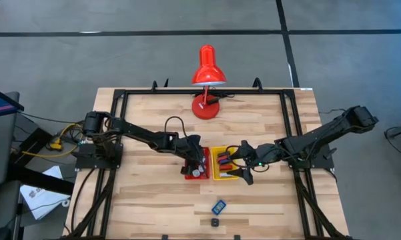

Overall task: Pick & Place Office items
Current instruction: Put the purple charger adaptor into the red bin, then put the blue digital timer into the yellow bin

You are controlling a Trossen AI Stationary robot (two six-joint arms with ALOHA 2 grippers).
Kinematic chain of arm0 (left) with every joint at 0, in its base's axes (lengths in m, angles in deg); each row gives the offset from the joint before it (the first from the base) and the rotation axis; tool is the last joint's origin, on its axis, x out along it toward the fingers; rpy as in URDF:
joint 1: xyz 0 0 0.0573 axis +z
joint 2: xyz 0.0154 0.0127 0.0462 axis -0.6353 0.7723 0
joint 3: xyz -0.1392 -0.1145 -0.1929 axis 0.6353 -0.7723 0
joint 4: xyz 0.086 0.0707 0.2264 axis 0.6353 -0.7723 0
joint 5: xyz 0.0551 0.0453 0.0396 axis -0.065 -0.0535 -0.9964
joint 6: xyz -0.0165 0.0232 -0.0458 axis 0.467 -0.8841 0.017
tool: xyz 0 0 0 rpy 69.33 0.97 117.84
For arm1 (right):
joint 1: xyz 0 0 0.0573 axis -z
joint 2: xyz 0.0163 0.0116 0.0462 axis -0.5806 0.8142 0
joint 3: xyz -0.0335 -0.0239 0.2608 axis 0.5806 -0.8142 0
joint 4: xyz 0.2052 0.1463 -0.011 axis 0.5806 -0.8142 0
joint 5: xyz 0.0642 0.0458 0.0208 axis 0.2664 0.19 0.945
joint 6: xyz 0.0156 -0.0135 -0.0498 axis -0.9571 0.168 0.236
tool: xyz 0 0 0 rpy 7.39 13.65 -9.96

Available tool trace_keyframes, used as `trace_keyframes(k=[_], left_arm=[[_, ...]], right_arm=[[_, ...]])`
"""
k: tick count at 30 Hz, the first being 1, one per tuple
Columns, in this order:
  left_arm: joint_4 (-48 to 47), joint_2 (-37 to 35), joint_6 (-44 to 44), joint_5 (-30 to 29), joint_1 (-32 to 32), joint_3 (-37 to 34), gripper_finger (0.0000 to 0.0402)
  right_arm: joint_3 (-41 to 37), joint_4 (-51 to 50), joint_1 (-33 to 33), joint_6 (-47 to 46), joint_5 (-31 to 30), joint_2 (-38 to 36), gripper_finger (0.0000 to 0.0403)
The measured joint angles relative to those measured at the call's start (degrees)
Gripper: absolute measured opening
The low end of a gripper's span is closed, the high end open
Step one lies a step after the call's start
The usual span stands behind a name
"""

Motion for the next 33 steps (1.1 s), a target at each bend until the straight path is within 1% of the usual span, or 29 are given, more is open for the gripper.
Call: trace_keyframes(k=[4,13,23,30,33], left_arm=[[-0.9,0.0,0.1,0.0,0.0,0.0,0.0138],[-0.8,0.0,0.1,0.0,0.0,0.0,0.0171],[-0.5,-0.2,-0.9,0.0,0.0,-0.1,0.0170],[-1.0,-5.5,-1.5,0.0,0.0,-0.3,0.0172],[0.0,-8.8,-1.5,0.8,0.0,-1.7,0.0170]], right_arm=[[0.0,0.0,0.0,0.0,0.0,0.0,0.0322],[0.0,0.0,0.0,0.0,0.0,0.0,0.0322],[0.0,-0.5,0.0,0.0,0.1,0.0,0.0322],[0.0,-0.7,0.0,-0.4,0.1,0.0,0.0322],[0.0,-0.9,0.0,0.9,-0.1,0.0,0.0322]])
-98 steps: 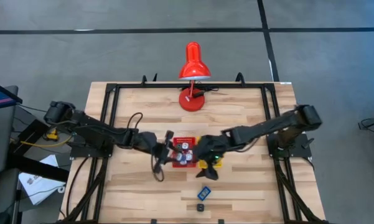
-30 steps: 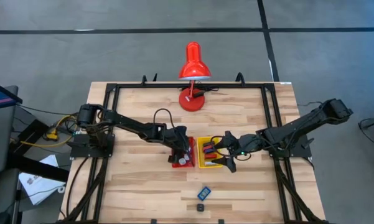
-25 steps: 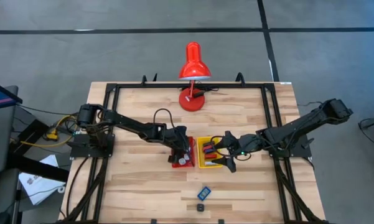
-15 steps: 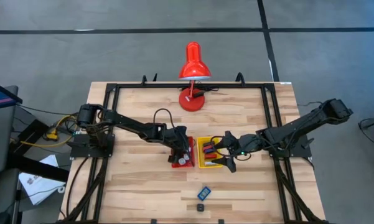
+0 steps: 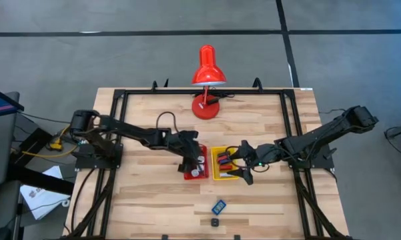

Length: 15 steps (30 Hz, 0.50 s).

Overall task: Pick & Place Office items
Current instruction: Put the blue digital timer into the yellow bin

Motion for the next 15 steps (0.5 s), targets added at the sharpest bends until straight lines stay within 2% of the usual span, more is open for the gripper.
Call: trace_keyframes(k=[5,10,12,15], left_arm=[[9.0,-5.6,2.6,5.2,0.0,-7.0,0.0173],[18.8,-11.0,7.6,9.5,-0.5,-14.8,0.0171],[23.6,-12.9,9.4,9.8,-1.2,-17.1,0.0172],[28.2,-16.0,11.6,9.8,-2.6,-20.0,0.0173]], right_arm=[[0.0,0.1,-1.1,6.1,-2.7,0.0,0.0322],[0.0,2.2,-4.6,5.8,-3.1,0.0,0.0322],[0.0,4.2,-7.4,5.6,-5.2,0.0,0.0322],[0.1,7.1,-12.5,4.7,-11.5,0.8,0.0322]])
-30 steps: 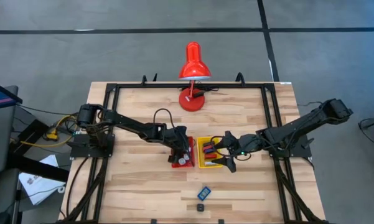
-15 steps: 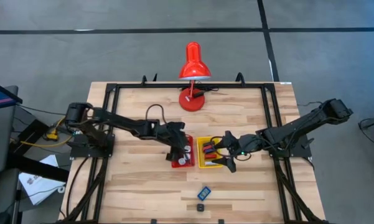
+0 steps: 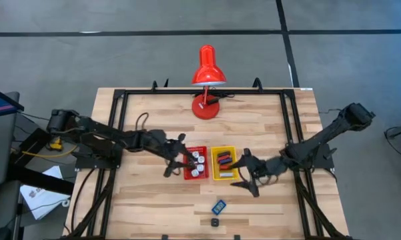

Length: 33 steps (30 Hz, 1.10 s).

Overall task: Pick & Place Office items
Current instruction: Put the blue digital timer into the yellow bin

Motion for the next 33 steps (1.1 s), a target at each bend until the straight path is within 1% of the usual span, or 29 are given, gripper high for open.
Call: trace_keyframes(k=[2,5,7,11,15,17,20,23,30,33], left_arm=[[0.8,-1.6,0.4,0.0,-0.8,-0.9,0.0173],[1.0,-4.2,0.5,0.0,-2.1,-1.9,0.0170],[0.9,-5.4,0.6,-0.1,-2.7,-2.4,0.0170],[0.9,-7.6,0.6,-0.1,-3.7,-3.0,0.0173],[1.1,-8.3,0.6,-0.1,-3.9,-3.0,0.0175],[1.1,-8.3,0.5,-0.1,-3.9,-3.0,0.0175],[0.8,-8.3,0.5,-0.1,-3.9,-3.0,0.0176],[0.8,-8.3,0.5,-0.1,-3.9,-3.0,0.0176],[0.7,-8.2,0.5,-0.1,-3.8,-3.0,0.0173],[0.7,-8.2,0.5,-0.1,-3.8,-3.0,0.0175]], right_arm=[[0.6,0.0,-3.7,-1.7,-4.4,1.6,0.0322],[2.9,-0.7,-8.7,-5.5,-10.5,6.1,0.0322],[4.8,-0.7,-10.5,-9.4,-11.7,10.2,0.0322],[8.6,-0.9,-11.3,-20.8,-10.2,19.2,0.0322],[12.6,-1.1,-11.5,-26.0,-8.4,27.4,0.0322],[14.5,-1.1,-11.8,-25.9,-7.9,30.7,0.0322],[17.1,-1.1,-12.6,-20.5,-8.0,34.8,0.0322],[18.8,-1.0,-12.8,-18.5,-7.9,36.8,0.0322],[19.0,-5.6,-11.4,-31.5,-6.2,37.2,0.0322],[19.0,-7.1,-11.2,-29.6,-3.9,37.7,0.0322]])
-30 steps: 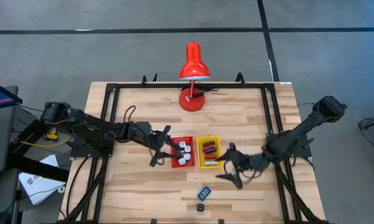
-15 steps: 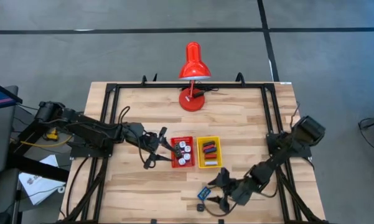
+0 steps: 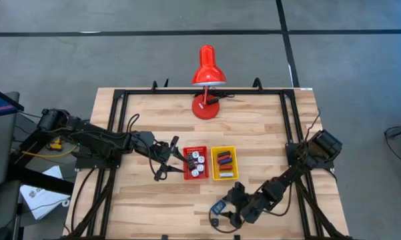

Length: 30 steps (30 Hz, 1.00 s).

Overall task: Pick & Place Office items
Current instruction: Put the blue digital timer into the yellow bin

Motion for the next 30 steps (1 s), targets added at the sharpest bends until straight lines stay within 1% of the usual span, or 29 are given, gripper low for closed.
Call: trace_keyframes(k=[2,7,11,13,15,19,23,27,30], left_arm=[[0.0,0.0,0.0,0.0,0.0,0.0,0.0175],[-0.1,0.0,0.0,0.0,0.0,0.0,0.0172],[-0.1,0.0,0.0,0.0,0.0,0.0,0.0172],[-0.1,0.0,0.0,0.0,0.0,0.0,0.0172],[-0.1,0.0,0.0,0.0,0.0,0.0,0.0172],[-0.1,0.0,0.0,-0.2,0.0,0.0,0.0172],[0.0,0.0,0.1,-0.4,0.0,0.0,0.0172],[0.0,0.0,2.8,-0.4,0.0,0.0,0.0172],[0.0,0.0,3.0,-0.3,0.0,0.0,0.0172]], right_arm=[[0.0,-0.7,0.0,2.4,0.9,0.0,0.0322],[0.0,-2.0,0.0,5.8,0.7,-0.1,0.0322],[0.0,-3.0,0.0,11.2,0.5,-0.1,0.0322],[0.0,-4.5,0.0,12.0,0.7,-0.1,0.0322],[0.0,-5.9,0.3,12.7,2.1,-0.1,0.0322],[0.0,-6.7,1.4,17.7,4.7,-0.1,0.0322],[0.0,-7.2,2.3,23.6,4.9,-0.1,0.0322],[-0.1,-8.8,2.9,28.9,4.9,-0.1,0.0322],[-0.6,-7.9,3.1,33.0,5.1,-0.1,0.0322]])
